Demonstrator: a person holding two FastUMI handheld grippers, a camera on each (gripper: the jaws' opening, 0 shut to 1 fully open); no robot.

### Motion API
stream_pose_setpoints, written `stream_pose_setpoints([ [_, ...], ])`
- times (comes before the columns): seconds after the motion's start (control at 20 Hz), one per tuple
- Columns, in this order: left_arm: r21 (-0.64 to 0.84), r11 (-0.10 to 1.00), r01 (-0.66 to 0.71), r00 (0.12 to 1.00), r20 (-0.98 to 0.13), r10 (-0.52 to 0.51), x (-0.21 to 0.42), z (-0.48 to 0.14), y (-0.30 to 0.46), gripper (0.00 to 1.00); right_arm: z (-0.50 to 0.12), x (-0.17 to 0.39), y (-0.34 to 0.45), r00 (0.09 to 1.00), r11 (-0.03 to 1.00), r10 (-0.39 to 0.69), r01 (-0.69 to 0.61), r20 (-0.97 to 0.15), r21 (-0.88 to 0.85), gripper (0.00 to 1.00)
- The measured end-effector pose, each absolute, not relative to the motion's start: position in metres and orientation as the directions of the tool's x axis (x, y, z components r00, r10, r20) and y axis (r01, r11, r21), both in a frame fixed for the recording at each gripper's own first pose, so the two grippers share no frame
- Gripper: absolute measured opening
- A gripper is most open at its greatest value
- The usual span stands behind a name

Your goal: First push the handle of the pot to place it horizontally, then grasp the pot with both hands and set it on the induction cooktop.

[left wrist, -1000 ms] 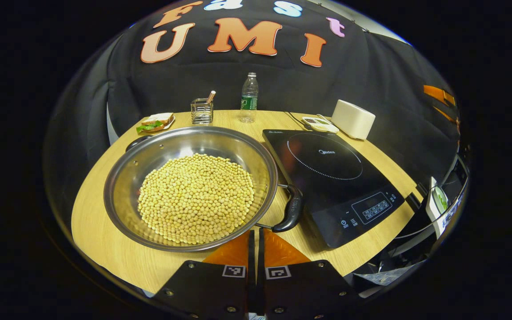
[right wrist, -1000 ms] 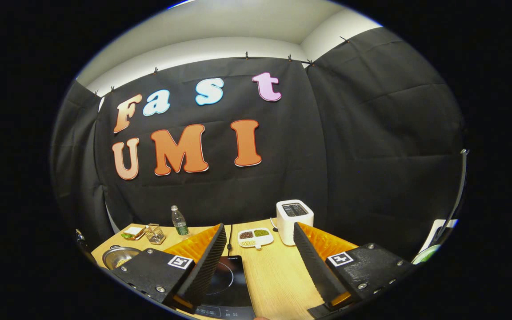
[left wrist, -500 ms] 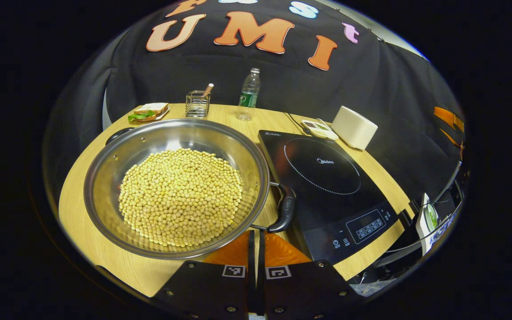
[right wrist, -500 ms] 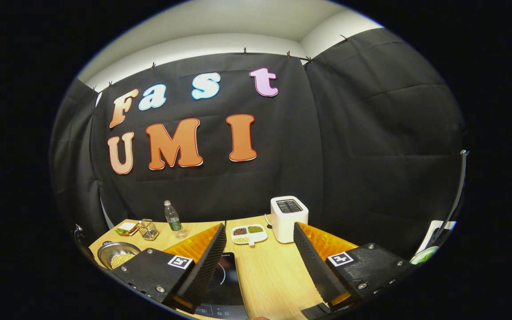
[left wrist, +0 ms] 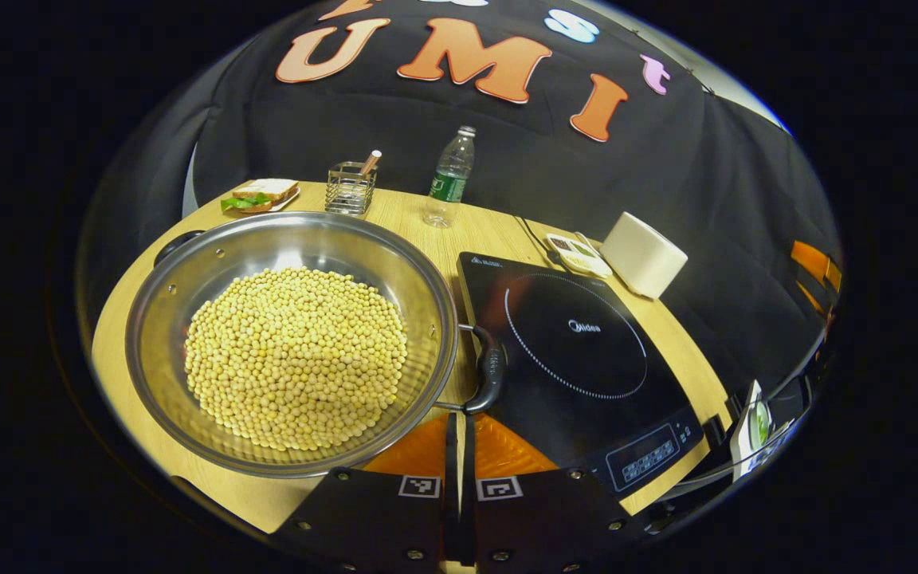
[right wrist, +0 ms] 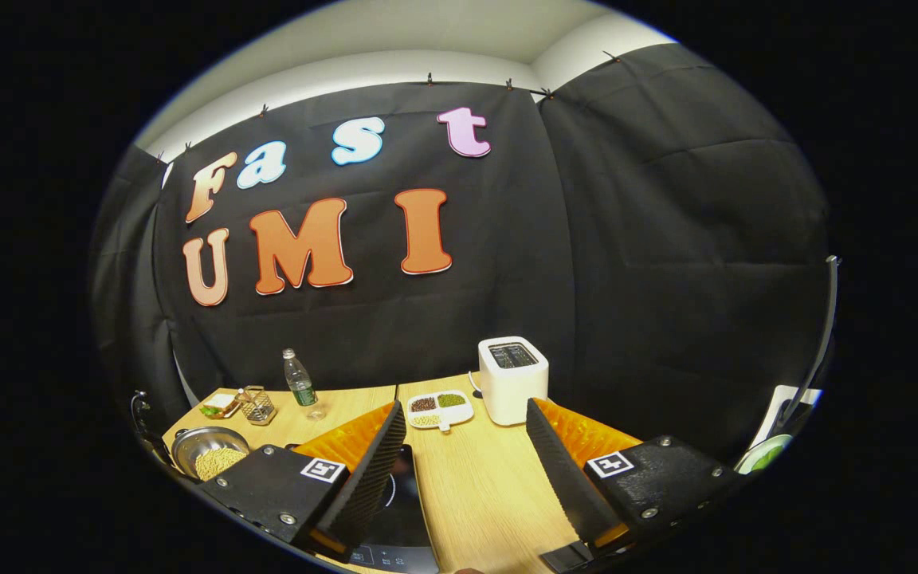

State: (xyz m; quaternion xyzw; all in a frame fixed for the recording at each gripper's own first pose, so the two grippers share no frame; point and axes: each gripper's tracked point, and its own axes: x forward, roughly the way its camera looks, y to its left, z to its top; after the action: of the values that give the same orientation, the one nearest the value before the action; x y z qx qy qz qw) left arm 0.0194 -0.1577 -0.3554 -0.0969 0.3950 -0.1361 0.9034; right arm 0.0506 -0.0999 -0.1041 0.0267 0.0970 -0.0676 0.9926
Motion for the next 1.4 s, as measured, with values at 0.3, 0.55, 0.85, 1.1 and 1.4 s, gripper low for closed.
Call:
stream_pose_setpoints([
  [0.3, -0.259, 0.959, 0.118, 0.676, -0.687, -0.268, 0.044, -0.360, -0.167, 0.02, -0.115, 0.055, -0.106, 0.968, 0.988, -0.133, 0.146, -0.213, 0.046, 0.95],
  [0.55, -0.194, 0.971, 0.137, 0.687, -0.688, -0.234, 0.058, -0.361, -0.173, 0.02, -0.120, 0.058, -0.115, 0.964, 0.986, -0.147, 0.161, -0.220, 0.042, 0.95],
  [0.85, -0.156, 0.975, 0.156, 0.691, -0.688, -0.220, 0.068, -0.363, -0.176, 0.01, -0.126, 0.060, -0.122, 0.958, 0.982, -0.169, 0.185, -0.233, 0.048, 0.95],
  [1.1, -0.138, 0.971, 0.198, 0.716, -0.656, -0.239, 0.057, -0.345, -0.176, 0.02, -0.123, 0.059, -0.107, 0.957, 0.981, -0.169, 0.187, -0.236, 0.058, 0.95],
  [1.4, -0.106, 0.966, 0.237, 0.819, -0.512, -0.258, 0.049, -0.277, -0.132, 0.02, -0.124, 0.058, -0.032, 0.966, 0.992, -0.088, 0.107, -0.242, 0.064, 0.95],
])
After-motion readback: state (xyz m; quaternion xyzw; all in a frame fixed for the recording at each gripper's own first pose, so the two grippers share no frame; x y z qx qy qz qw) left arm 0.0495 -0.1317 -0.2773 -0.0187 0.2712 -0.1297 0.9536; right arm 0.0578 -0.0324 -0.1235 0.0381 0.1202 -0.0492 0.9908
